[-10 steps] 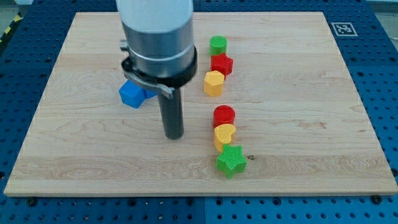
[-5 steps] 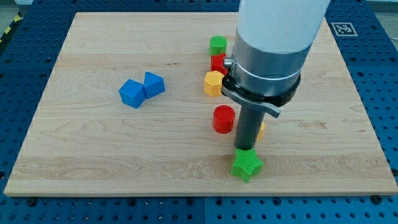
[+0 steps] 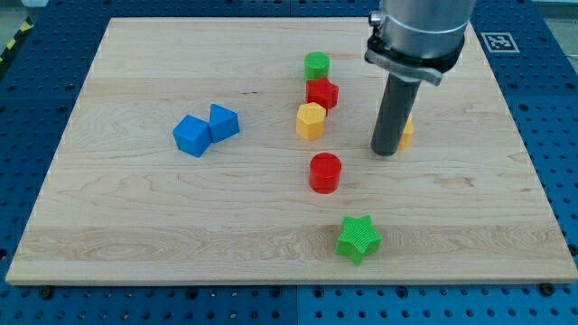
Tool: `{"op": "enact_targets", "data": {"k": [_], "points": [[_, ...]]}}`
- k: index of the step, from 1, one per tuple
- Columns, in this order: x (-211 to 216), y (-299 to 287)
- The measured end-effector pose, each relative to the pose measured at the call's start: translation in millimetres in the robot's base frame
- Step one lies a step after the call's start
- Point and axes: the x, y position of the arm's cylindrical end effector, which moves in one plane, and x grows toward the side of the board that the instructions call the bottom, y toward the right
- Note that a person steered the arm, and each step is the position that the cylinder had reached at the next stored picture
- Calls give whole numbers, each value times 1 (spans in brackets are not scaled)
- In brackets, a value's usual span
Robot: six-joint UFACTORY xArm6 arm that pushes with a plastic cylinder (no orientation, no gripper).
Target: Place the yellow blocks to the center right of the board
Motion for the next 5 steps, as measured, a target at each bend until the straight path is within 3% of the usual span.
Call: {"op": "enact_targets", "data": {"k": [2,5], "points": [[-1,39],[10,-92]]}}
